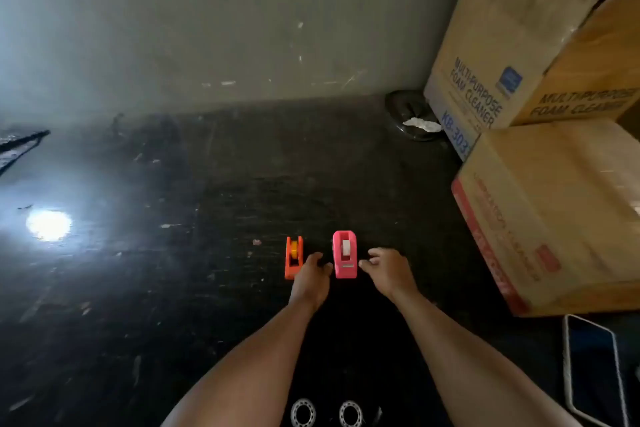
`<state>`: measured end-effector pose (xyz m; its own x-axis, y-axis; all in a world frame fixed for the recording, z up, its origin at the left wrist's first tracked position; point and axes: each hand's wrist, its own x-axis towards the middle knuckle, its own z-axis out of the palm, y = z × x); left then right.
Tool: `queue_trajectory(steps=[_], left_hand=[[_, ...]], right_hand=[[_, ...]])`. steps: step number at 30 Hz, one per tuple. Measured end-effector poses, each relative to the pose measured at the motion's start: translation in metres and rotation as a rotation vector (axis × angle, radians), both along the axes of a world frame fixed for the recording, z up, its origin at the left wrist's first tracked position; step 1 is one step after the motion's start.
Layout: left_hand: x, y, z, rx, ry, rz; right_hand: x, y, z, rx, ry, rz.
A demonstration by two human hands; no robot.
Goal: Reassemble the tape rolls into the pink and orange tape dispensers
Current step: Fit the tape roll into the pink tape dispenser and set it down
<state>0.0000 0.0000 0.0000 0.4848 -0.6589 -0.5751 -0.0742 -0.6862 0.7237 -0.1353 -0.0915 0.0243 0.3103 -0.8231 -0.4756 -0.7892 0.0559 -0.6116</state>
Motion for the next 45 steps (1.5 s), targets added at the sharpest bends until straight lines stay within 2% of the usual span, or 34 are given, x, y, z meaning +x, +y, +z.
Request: queue_trajectory(steps=[3, 7, 12, 20, 28, 37, 45], left_hand=[[0.005, -0.01, -0.011, -0.004, -0.081, 0.019], [0.007, -0.018, -0.035, -0.061, -0.023, 0.08], [0.007, -0.027, -0.036, -0.117, -0.101, 0.011], [0.008, -0.024, -0.045, -0.122, -0.078, 0.035], [-0.023, 0.029, -0.046, -0.099, -0.14, -0.012], [-0.054, 0.104, -0.046, -0.118, -0.09, 0.006], [-0.061, 0.121, -0.042, -0.122, -0.083, -0.028]], right_hand=[[0.008, -0.01, -0.009, 0.007, -0.061, -0.031], [0.015, -0.02, -0.03, 0.028, -0.074, -0.069], [0.02, -0.026, -0.048, 0.056, -0.107, -0.087], [0.015, -0.021, -0.051, 0.073, -0.165, -0.103], [-0.021, 0.026, -0.051, 0.087, -0.192, -0.064], [-0.06, 0.096, -0.055, 0.076, -0.237, -0.025], [-0.072, 0.119, -0.054, 0.057, -0.261, -0.039]])
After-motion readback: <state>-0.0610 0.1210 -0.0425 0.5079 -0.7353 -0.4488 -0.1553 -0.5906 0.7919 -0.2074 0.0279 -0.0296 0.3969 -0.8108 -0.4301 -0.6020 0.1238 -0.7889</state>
